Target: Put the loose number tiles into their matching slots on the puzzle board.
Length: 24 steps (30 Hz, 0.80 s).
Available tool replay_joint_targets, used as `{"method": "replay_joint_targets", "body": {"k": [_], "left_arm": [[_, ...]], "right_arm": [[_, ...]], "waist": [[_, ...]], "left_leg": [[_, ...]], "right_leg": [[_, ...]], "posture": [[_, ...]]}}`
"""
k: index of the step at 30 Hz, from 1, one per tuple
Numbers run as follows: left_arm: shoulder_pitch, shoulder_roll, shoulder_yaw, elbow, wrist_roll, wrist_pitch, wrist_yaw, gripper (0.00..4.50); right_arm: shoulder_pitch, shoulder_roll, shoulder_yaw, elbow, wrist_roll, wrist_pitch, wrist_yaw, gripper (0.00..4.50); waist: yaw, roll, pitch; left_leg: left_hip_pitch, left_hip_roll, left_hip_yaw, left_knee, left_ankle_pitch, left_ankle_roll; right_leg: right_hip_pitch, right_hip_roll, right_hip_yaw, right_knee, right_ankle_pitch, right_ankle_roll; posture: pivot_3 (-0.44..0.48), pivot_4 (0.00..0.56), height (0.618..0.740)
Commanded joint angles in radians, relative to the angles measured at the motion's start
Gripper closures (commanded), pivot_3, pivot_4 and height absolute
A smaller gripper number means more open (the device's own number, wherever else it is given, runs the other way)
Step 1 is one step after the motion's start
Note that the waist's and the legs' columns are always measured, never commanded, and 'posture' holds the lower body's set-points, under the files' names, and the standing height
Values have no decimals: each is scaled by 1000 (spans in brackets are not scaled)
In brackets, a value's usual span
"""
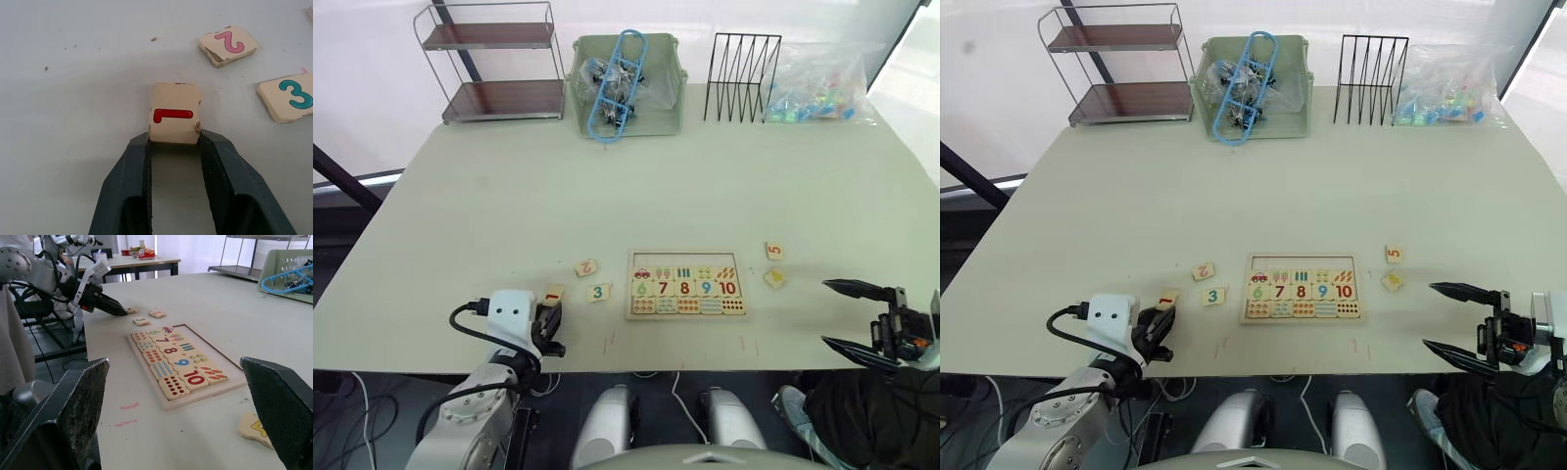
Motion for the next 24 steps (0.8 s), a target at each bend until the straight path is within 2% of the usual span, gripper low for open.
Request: {"method": "replay_joint_targets", "body": {"k": [1, 5, 9, 14, 19, 24], "left_arm": [[-12, 72, 5, 30, -5, -17, -88, 3593], [-51, 173, 48, 63, -19, -71, -194, 3593], [-128, 322, 110, 138, -54, -141, -372, 3593], [-244, 464, 136, 260, -91, -202, -550, 3593], [-409, 571, 95, 391, -133, -256, -750, 3593], [-580, 631, -20, 548, -92, -363, -927, 3593]], "right_arm": [[-9, 7, -16, -46, 7, 9, -13, 0], [-12, 21, -11, -67, 1, 17, -29, 0], [-17, 40, -6, -78, -7, 22, -41, 0], [-20, 57, -8, -76, -11, 18, -44, 0], [-10, 73, -17, -86, -11, 14, -52, 0], [4, 87, -31, -101, -12, 3, -68, 0]], "waist": [[0, 0, 0], [1, -1, 1], [1, -5, 3], [-1, -6, 4], [1, -7, 5], [-3, -8, 5]], "left_leg": [[0, 0, 0, 0, 0, 0], [0, 0, 0, 0, 0, 0], [-1, 0, -1, 0, 0, 0], [-1, 1, -1, 0, 0, 0], [-1, 1, -1, 0, 0, 0], [-1, 0, -1, -1, 0, 0]], "right_leg": [[0, 0, 0, 0, 0, 0], [0, 0, -1, 0, 0, 0], [-1, 0, -2, 0, 0, 0], [-1, 0, -1, 0, 0, 0], [-1, 0, -2, 0, 0, 0], [-1, 0, -2, 0, 0, 0]], "posture": [[0, 150, 740], [0, 150, 740], [0, 150, 740], [0, 150, 740], [0, 150, 740], [0, 150, 740]]}}
